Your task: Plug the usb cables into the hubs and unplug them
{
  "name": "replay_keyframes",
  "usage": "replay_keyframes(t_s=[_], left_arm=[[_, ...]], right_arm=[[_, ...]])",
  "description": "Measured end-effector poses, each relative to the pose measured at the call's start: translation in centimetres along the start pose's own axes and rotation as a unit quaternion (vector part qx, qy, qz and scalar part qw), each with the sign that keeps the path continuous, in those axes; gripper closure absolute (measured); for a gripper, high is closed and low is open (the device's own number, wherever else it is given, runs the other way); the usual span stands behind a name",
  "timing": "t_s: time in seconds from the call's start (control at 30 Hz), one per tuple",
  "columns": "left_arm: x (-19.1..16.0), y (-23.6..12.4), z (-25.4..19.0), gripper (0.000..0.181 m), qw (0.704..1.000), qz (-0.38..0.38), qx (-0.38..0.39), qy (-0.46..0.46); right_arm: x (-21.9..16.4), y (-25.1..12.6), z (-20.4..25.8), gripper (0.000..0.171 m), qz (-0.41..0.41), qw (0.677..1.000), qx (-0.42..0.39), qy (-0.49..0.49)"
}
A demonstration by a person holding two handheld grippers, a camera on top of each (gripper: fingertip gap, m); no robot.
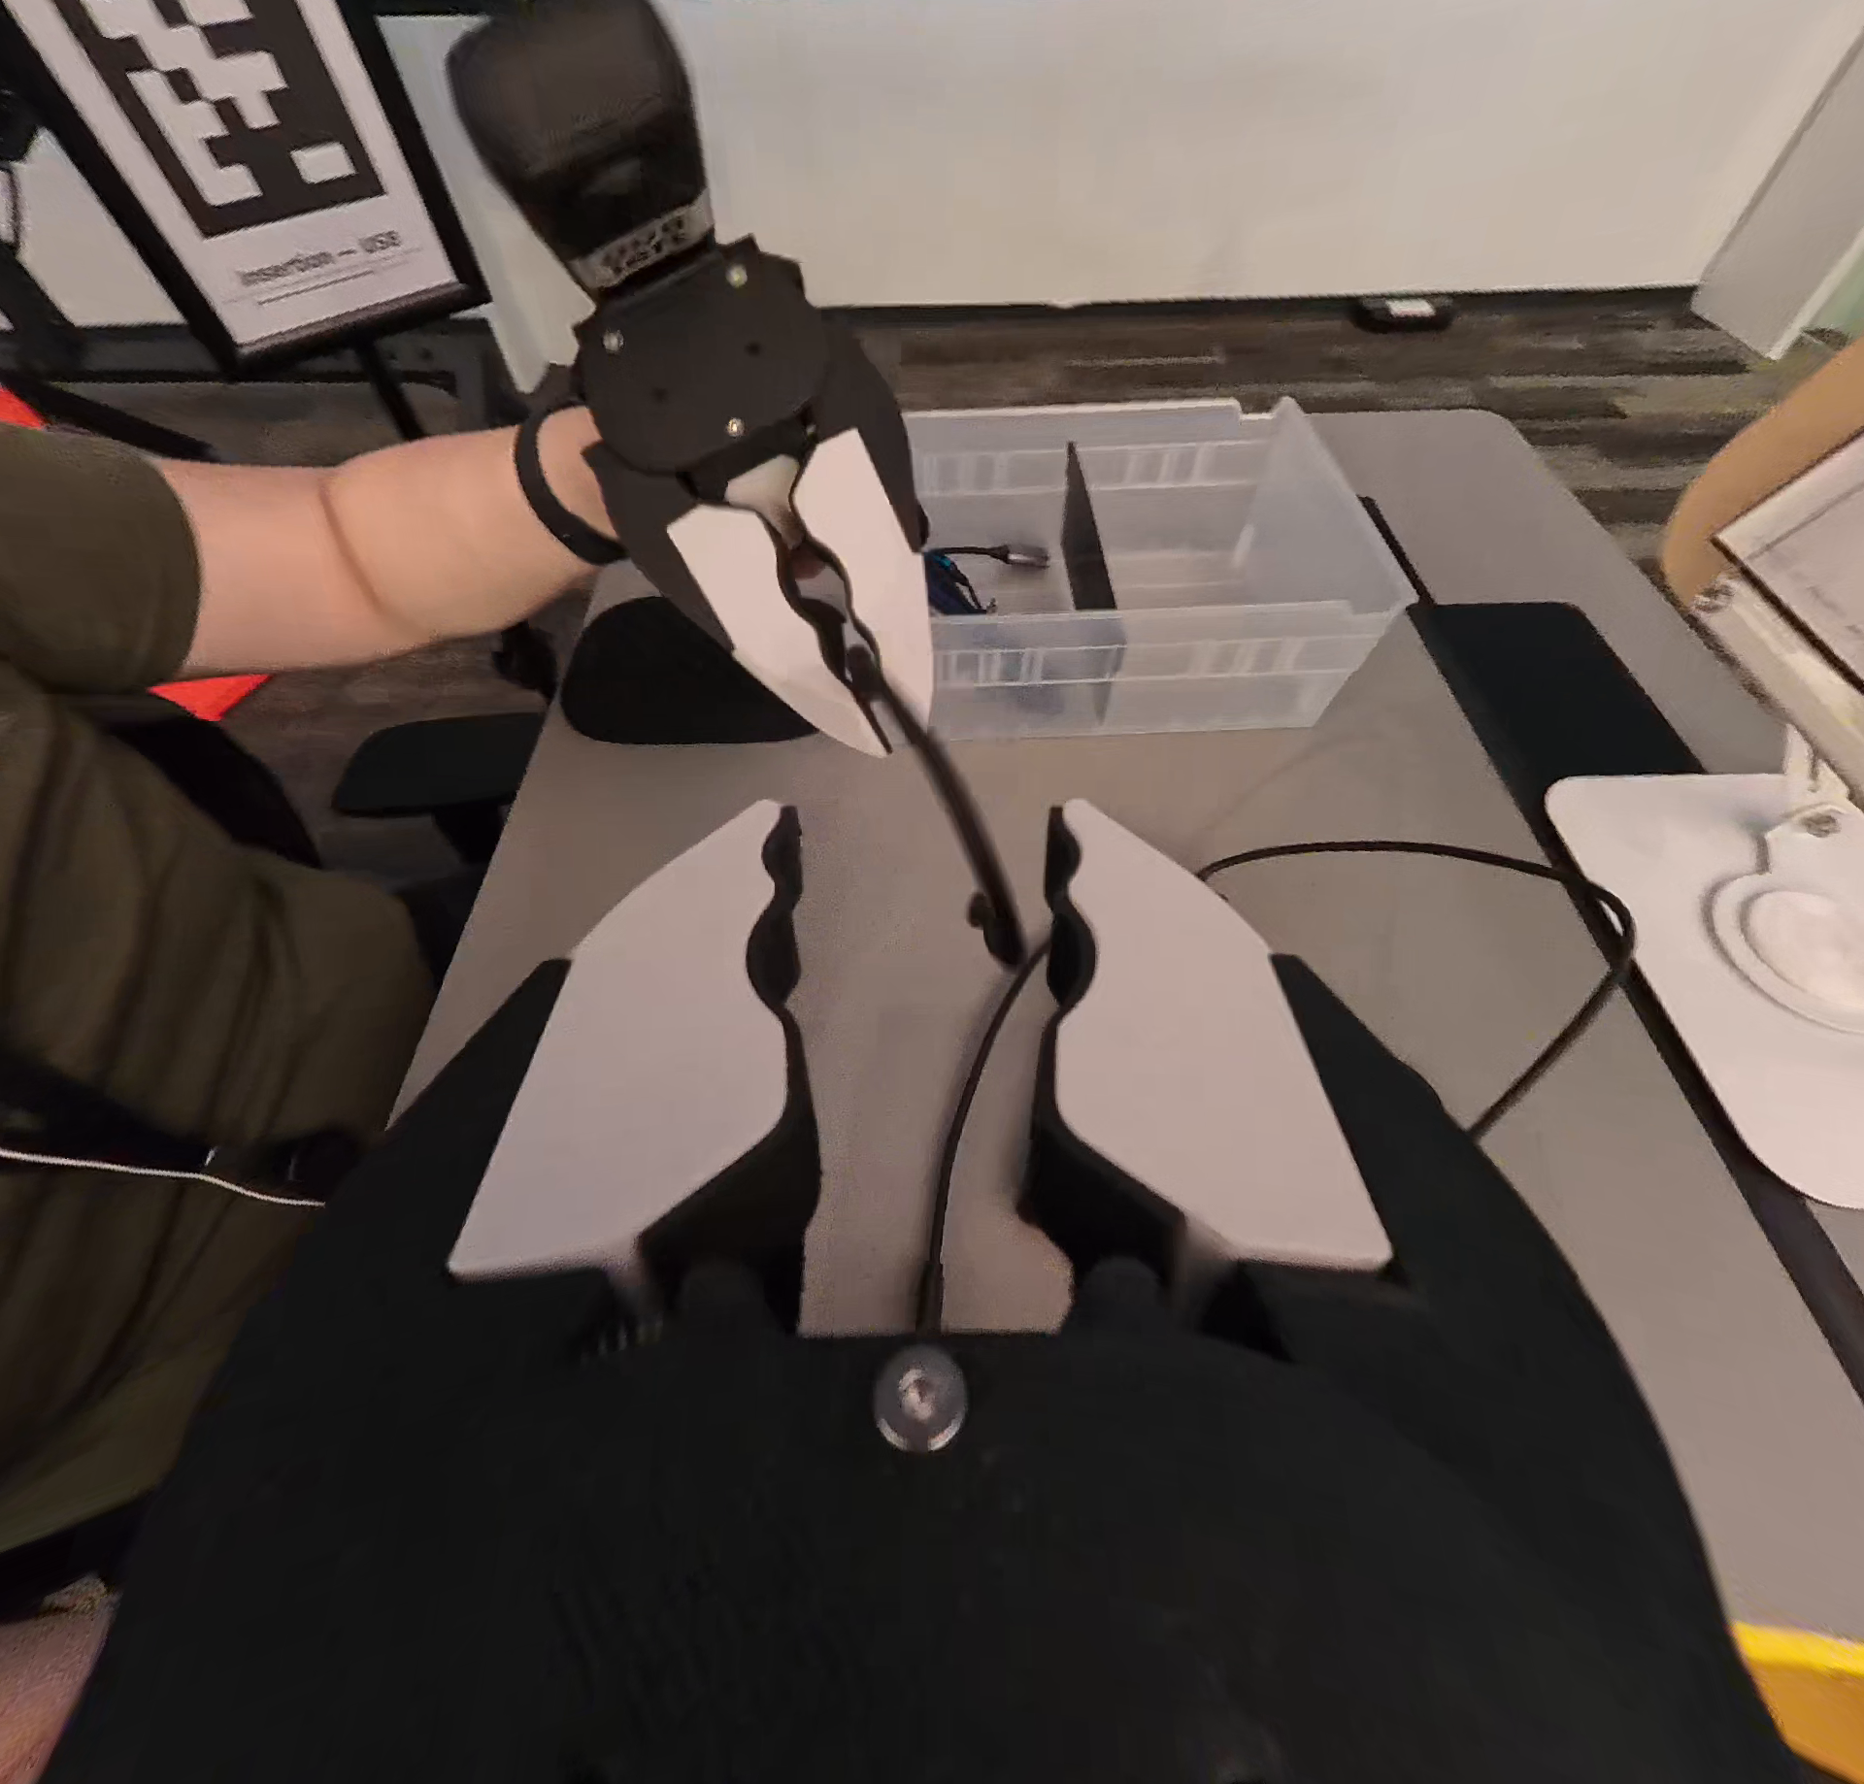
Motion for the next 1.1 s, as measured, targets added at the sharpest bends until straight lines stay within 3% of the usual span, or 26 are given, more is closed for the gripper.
replay_keyframes(t_s=[0.1,0.23,0.37,0.57,1.1], left_arm=[[-0.1,0.2,-0.9,0.176,0.992,0.07,0.032,0.1],[-0.3,0.6,-1.6,0.176,0.984,0.101,0.05,0.14],[-0.8,0.7,-1.9,0.176,0.975,0.107,0.067,0.181],[-1.4,0.5,-1.8,0.176,0.961,0.133,0.103,0.218],[-2.1,0.3,-0.5,0.176,0.967,0.121,0.137,0.178]], right_arm=[[0.3,0.7,0.2,0.127,-0.029,0.998,0.058,0.007],[1.0,1.2,0.7,0.138,-0.051,0.993,0.1,0.037],[0.1,6.0,-0.5,0.151,0.026,0.989,0.08,0.122],[-3.0,10.0,-1.0,0.155,0.122,0.952,0.19,0.206],[-2.2,11.1,-1.8,0.166,0.085,0.972,0.137,0.17]])
Point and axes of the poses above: each gripper's, where its closed fingertips meet, y out along the fingers, x out of its top, z = x × y across the jaws, the point moved 9 cm from there along -y, back along the fingers, and after that the axes turned 2 degrees about -y, right-handed, at the moved point
